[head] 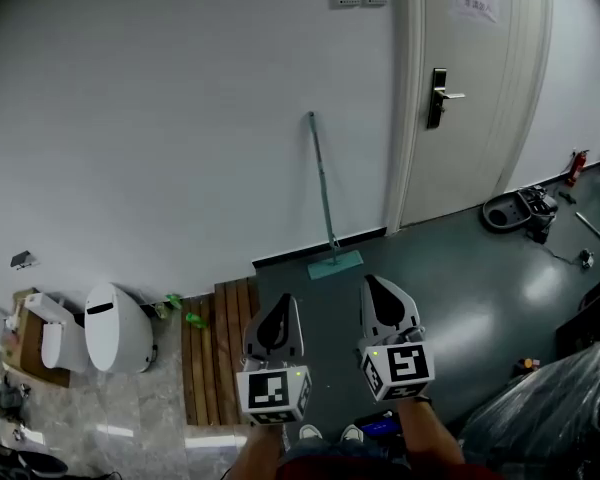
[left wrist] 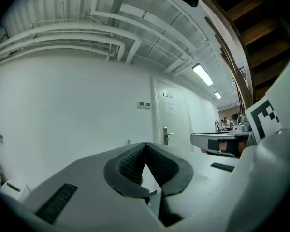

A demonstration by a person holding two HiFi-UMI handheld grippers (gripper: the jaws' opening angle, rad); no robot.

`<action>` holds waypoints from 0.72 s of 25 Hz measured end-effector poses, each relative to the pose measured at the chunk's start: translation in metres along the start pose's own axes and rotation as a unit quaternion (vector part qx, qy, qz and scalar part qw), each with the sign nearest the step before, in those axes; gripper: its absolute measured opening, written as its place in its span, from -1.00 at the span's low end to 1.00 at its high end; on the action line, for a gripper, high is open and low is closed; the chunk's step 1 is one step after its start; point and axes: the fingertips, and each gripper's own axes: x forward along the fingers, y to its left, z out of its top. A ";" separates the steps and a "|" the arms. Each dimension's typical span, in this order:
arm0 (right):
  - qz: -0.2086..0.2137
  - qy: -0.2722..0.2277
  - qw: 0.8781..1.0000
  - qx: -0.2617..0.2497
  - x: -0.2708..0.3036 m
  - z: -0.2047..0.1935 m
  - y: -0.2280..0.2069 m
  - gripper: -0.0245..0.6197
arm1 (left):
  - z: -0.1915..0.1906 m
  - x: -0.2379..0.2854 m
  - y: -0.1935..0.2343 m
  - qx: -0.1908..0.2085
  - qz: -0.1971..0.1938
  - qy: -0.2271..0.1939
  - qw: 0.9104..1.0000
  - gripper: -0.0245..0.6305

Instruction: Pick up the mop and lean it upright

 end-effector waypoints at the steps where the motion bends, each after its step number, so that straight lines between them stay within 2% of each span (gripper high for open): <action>1: 0.001 -0.005 1.000 0.004 -0.002 0.001 -0.004 -0.88 | 0.000 0.001 -0.003 -0.002 0.001 0.000 1.000 -0.88; 5: 0.005 -0.012 1.000 0.010 -0.010 0.001 -0.017 -0.88 | -0.001 0.005 -0.015 -0.004 0.009 0.001 1.000 -0.88; 9: -0.005 -0.006 1.000 0.014 -0.007 -0.004 -0.031 -0.88 | -0.001 0.016 -0.024 0.004 0.000 0.000 1.000 -0.88; 18: -0.017 0.007 1.000 0.009 0.034 -0.018 -0.048 -0.88 | -0.019 0.066 -0.008 -0.009 -0.008 0.003 1.000 -0.88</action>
